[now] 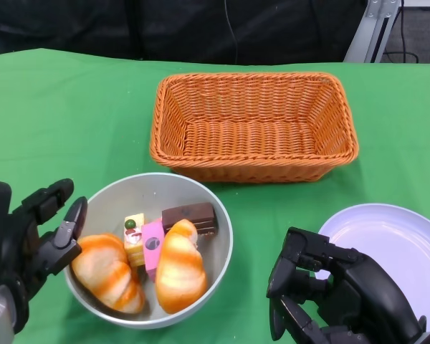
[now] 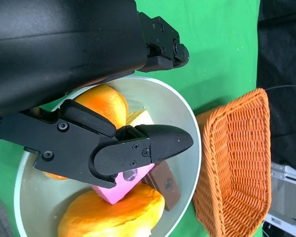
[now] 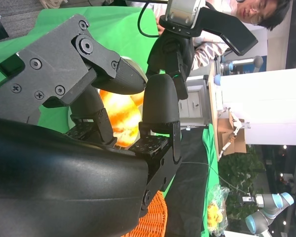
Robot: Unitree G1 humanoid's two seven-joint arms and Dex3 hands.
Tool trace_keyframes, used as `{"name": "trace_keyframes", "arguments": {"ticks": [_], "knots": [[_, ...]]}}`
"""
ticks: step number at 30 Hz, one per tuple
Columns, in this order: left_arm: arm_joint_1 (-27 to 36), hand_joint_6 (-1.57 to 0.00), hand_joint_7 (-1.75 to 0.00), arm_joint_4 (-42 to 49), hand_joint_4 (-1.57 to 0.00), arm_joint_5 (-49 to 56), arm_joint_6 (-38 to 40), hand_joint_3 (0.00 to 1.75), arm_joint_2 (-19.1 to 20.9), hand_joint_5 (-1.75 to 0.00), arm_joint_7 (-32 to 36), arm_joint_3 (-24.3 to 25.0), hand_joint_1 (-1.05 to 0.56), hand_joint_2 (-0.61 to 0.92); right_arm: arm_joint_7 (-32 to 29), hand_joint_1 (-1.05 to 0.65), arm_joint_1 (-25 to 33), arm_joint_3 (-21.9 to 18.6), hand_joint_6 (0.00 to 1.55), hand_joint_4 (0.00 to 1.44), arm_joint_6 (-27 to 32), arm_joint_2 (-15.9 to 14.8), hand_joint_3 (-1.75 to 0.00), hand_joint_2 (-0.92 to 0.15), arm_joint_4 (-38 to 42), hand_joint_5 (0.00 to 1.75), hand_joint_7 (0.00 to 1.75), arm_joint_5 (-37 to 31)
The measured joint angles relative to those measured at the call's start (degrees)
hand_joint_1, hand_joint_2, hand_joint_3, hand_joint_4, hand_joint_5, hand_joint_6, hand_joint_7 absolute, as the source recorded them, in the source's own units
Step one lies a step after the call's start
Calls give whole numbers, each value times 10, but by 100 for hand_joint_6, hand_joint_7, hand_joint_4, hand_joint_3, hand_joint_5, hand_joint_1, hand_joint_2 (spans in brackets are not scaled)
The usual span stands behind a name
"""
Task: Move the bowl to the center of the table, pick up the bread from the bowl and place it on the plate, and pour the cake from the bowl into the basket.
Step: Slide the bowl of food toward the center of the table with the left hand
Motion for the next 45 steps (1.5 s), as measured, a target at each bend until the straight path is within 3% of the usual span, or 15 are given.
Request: {"name": "trace_keyframes", "arguments": {"ticks": [45], "knots": [[50, -12, 0, -42, -14, -42, 4, 62, -42, -1, -25, -68, -69, 92, 5, -17, 0, 0, 60, 70, 0, -2, -122, -47, -4, 174, 148, 4]]}}
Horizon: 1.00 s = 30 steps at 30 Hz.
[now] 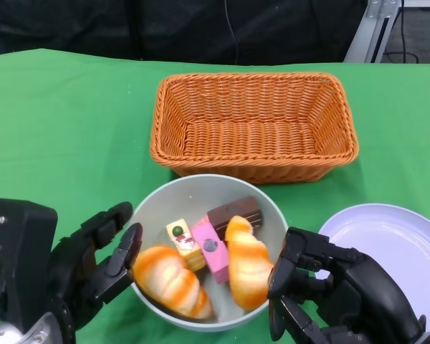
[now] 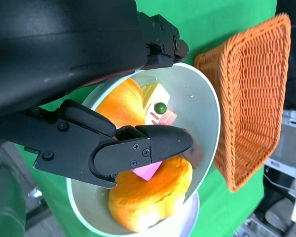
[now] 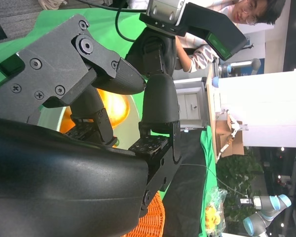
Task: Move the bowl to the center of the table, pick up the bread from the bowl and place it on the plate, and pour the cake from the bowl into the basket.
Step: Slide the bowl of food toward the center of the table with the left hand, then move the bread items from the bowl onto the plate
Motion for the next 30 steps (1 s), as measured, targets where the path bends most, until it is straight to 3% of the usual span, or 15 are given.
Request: {"name": "trace_keyframes", "arguments": {"ticks": [14, 30], "knots": [[9, -15, -1, 10, -17, -10, -28, 59, 1, -1, -34, -14, -69, 92, 0, -18, 0, 0, 61, 71, 0, 0, -123, -46, 0, 175, 149, 0], [-14, -15, -1, 9, -18, 84, -89, 40, 25, -1, 15, -3, -59, 92, -2, -18, 0, 0, 60, 71, 0, 0, -123, -46, 0, 175, 149, -1]]}}
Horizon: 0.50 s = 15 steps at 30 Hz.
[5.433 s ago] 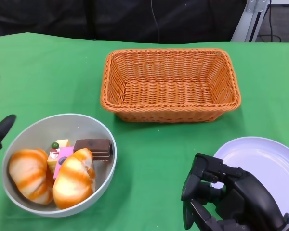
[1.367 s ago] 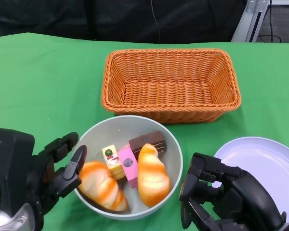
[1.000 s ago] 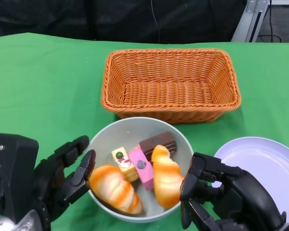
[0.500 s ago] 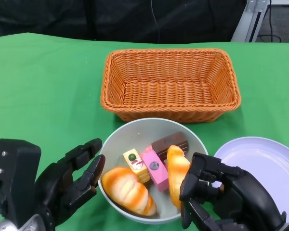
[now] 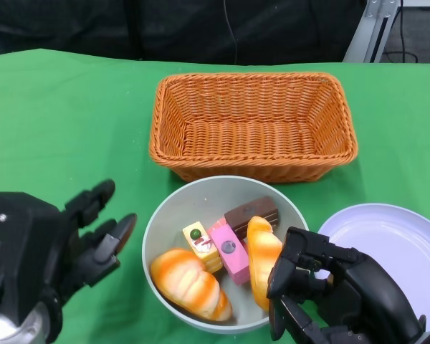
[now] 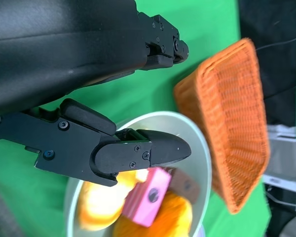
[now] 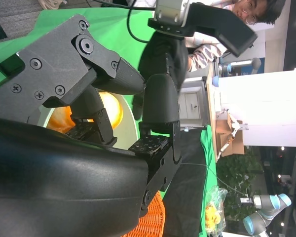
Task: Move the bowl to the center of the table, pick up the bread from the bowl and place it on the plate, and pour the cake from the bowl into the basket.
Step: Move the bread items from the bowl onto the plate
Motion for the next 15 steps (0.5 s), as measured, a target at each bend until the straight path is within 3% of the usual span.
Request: {"name": "trace_keyframes", "arguments": {"ticks": [2, 3, 7, 10, 15], "knots": [[0, -19, -3, 1, -22, 6, -30, 33, -6, -3, 9, 7, -54, 92, 0, -19, 0, 0, 60, 71, 0, 0, -124, -46, -1, 175, 149, 0], [2, -28, -6, 2, -35, 8, -55, 27, -14, -9, 15, 11, -46, 92, 0, -18, 0, 0, 60, 71, 0, 0, -124, -46, -1, 175, 149, 0], [15, -61, -12, 8, -63, -2, -170, 16, -51, -20, 18, 25, -29, 92, 0, -18, 0, 0, 60, 70, 0, 0, -124, -46, -1, 175, 149, 0], [24, -78, -14, 16, -81, -16, -242, 17, -65, -28, 3, 31, -21, 92, 0, -18, 0, -1, 60, 70, 0, 0, -123, -46, -2, 175, 149, 2], [29, -103, -23, 37, -78, -56, -328, 21, -66, -94, -59, 33, -14, 92, 1, -19, 1, -4, 60, 70, 0, -2, -123, -46, -2, 175, 149, 2]]}}
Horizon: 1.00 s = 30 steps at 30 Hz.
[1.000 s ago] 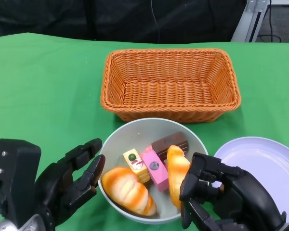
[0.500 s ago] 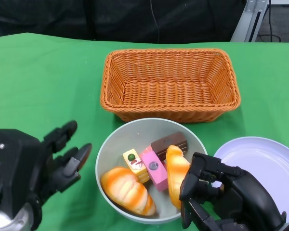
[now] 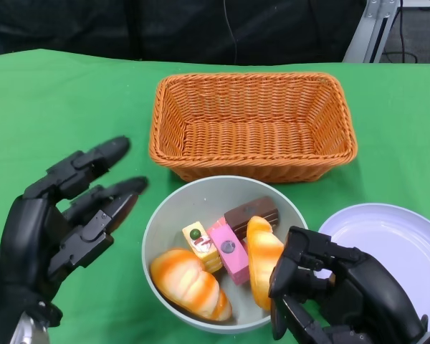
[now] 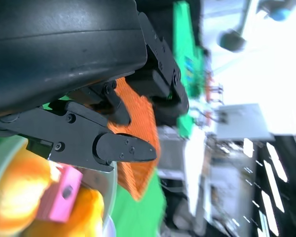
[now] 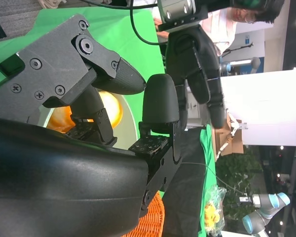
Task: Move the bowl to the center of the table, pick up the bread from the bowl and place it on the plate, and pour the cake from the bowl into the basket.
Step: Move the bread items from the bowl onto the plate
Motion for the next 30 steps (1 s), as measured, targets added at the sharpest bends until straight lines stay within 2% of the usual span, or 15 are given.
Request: {"name": "trace_keyframes", "arguments": {"ticks": [1, 4, 7, 13, 18, 23, 24, 30], "knots": [[0, -107, -28, 6, -78, -9, -16, 22, 3, -105, -19, 0, -14, 92, 0, -19, 0, -1, 59, 70, 0, -1, -123, -46, 0, 175, 149, 0], [2, -110, -37, 23, -77, -21, -55, 22, 14, -121, -67, -4, -15, 92, 2, -19, 2, -8, 60, 70, 0, -2, -123, -45, 0, 175, 149, 4], [8, -104, -47, 31, -73, -35, -73, 23, 26, -129, -104, -7, -15, 92, 3, -18, 3, -12, 60, 71, 0, -4, -123, -45, -1, 175, 149, 4], [13, -89, -81, 34, -74, -64, -80, 31, 34, -138, -159, -12, -16, 92, 3, -17, 9, -16, 59, 71, 0, -7, -125, -45, -8, 175, 149, 4], [23, -81, -101, 33, -72, -63, -92, 38, 35, -146, -172, -23, -15, 92, 6, -15, 9, -29, 57, 69, -1, -13, -125, -45, -12, 175, 148, 4], [28, -75, -116, 32, -71, -58, -102, 40, 35, -152, -172, -32, -14, 92, 19, -16, 1, -47, 58, 66, -15, -26, -113, -50, -17, 168, 141, 3], [28, -74, -120, 32, -71, -55, -105, 41, 35, -154, -172, -34, -13, 92, 22, -16, -3, -52, 60, 67, -17, -32, -106, -51, -21, 164, 135, 1], [28, -71, -129, 25, -69, -57, -106, 43, 35, -159, -172, -46, -14, 92, 29, -15, -27, -71, 63, 67, -17, -62, -95, -53, -56, 148, 113, -3]]}}
